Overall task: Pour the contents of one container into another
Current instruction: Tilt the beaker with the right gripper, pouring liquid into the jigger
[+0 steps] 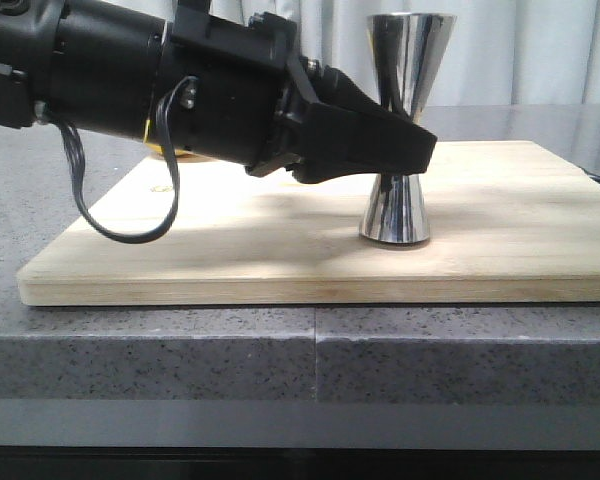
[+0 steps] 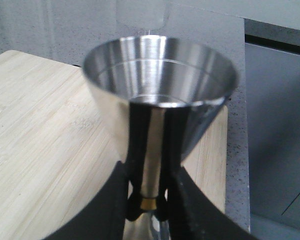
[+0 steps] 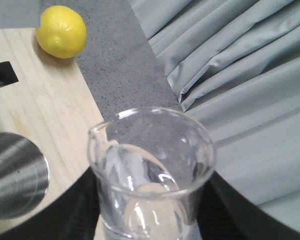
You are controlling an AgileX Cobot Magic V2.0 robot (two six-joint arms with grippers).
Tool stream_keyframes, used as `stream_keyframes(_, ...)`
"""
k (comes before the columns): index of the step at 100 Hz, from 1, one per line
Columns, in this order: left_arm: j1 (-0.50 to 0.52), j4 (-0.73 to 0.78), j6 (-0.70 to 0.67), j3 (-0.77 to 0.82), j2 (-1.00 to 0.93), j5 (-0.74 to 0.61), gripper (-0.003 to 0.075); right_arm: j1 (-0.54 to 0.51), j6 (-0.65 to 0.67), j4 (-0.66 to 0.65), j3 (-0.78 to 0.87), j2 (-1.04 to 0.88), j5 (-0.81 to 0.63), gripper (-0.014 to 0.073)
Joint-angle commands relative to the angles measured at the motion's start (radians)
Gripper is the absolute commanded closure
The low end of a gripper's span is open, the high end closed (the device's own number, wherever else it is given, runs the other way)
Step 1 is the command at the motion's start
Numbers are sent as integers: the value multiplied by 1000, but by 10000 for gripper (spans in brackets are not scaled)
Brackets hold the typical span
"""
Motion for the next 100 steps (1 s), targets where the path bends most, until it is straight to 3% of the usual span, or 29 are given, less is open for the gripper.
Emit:
stream_keyframes(1,0,-43,-11,-26,-54,-74,741,2,-2,-40,-38,-28,-29,354)
stream_keyframes(100,0,-43,-11,-26,-54,-82,741,2,-10,-56,-38,-28,-13,354)
